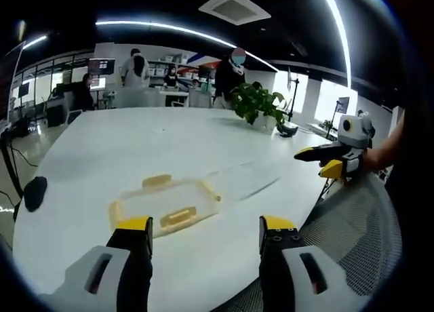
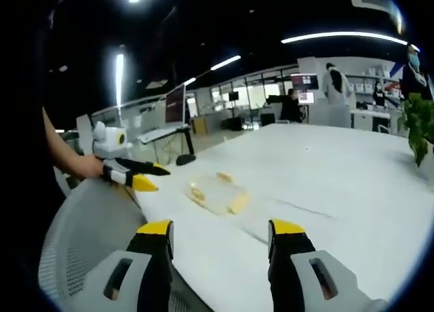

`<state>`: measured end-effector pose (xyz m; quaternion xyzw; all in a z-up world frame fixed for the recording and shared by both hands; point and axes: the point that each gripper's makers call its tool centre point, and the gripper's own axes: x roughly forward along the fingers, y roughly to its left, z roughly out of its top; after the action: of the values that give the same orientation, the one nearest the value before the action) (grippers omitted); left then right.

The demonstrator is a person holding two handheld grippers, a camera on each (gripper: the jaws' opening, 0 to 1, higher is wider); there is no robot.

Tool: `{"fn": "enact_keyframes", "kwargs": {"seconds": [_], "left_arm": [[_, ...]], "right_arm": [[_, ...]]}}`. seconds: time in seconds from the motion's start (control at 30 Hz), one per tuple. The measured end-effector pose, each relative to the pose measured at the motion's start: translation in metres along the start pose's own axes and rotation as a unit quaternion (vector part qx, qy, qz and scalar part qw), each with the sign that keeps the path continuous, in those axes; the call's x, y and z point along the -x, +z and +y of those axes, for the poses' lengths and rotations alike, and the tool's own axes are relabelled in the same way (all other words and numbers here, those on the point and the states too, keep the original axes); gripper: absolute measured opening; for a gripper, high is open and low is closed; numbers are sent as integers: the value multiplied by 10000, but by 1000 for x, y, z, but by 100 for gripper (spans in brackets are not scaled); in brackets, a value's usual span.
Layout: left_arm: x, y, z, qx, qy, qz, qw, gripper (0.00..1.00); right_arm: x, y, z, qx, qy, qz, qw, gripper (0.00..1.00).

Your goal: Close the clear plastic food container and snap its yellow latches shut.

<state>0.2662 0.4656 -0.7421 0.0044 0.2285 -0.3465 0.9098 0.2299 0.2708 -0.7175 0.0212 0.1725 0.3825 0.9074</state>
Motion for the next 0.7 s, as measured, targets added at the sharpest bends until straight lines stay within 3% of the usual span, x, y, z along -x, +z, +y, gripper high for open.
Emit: {"fn": "enact_keyframes", "kwargs": {"seconds": [0.7], "left_arm": [[0, 2, -3, -192, 32, -10, 9998, 65]], "right_arm": [[4, 6, -4, 124, -78, -162, 9998, 53]]}}
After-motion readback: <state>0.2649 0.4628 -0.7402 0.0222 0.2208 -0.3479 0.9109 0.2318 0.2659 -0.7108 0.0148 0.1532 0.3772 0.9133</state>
